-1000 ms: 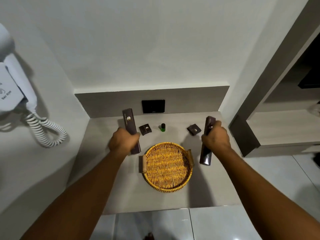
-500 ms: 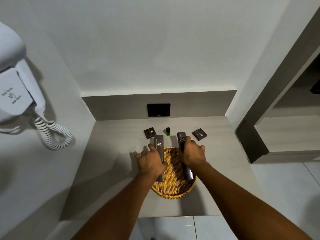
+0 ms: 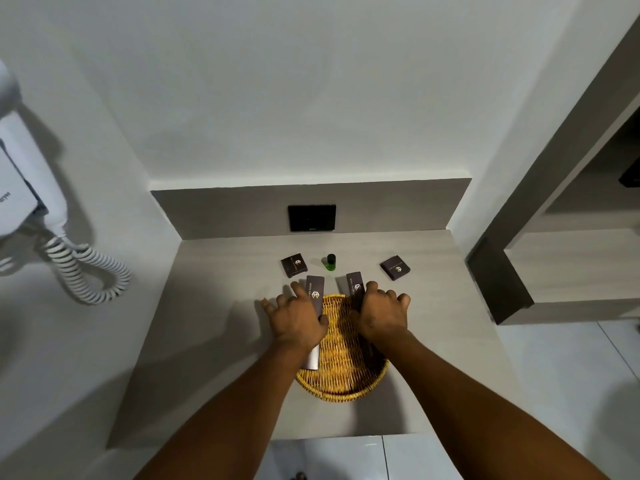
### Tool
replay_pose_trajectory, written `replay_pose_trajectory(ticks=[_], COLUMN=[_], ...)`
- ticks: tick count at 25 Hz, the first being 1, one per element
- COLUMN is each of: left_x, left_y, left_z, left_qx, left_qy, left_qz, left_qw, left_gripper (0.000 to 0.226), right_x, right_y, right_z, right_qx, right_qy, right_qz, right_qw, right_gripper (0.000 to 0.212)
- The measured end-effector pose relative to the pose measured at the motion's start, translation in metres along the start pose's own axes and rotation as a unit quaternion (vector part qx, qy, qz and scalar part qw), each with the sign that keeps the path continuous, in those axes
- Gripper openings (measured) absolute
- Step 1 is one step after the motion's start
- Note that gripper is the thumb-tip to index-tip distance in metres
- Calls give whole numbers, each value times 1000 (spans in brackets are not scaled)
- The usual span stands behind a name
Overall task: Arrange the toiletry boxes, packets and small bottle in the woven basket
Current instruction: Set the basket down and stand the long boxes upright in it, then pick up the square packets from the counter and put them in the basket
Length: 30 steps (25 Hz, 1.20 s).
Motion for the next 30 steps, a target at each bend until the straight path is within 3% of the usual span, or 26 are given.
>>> replay_pose_trajectory(ticks=[11, 18, 24, 30], left_x=[8, 9, 7, 7], left_y=[-17, -13, -13, -16], left_z=[-11, -11, -14, -15], left_qx=[15, -11, -3, -9], left_qy=[7, 4, -2, -4], left_qz=[-86, -50, -32, -39], left_qw=[996, 999, 999, 999], left_gripper=[117, 113, 103, 104], right_x=[1, -3, -5, -5], right_y=[3, 3, 4, 3], right_z=[0, 4, 3, 5], right_qx=[-6, -16, -10, -3], right_qy=[10, 0, 12, 6], right_qz=[-26, -26, -35, -39], right_qw=[1000, 1000, 999, 999], right_gripper=[57, 50, 68, 64])
Point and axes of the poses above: each hand's wrist, its own x-axis towards the middle knuckle, its own y-axis out of the back of the hand, z = x × y, the point moved 10 cm from there along x, towards the middle knuckle
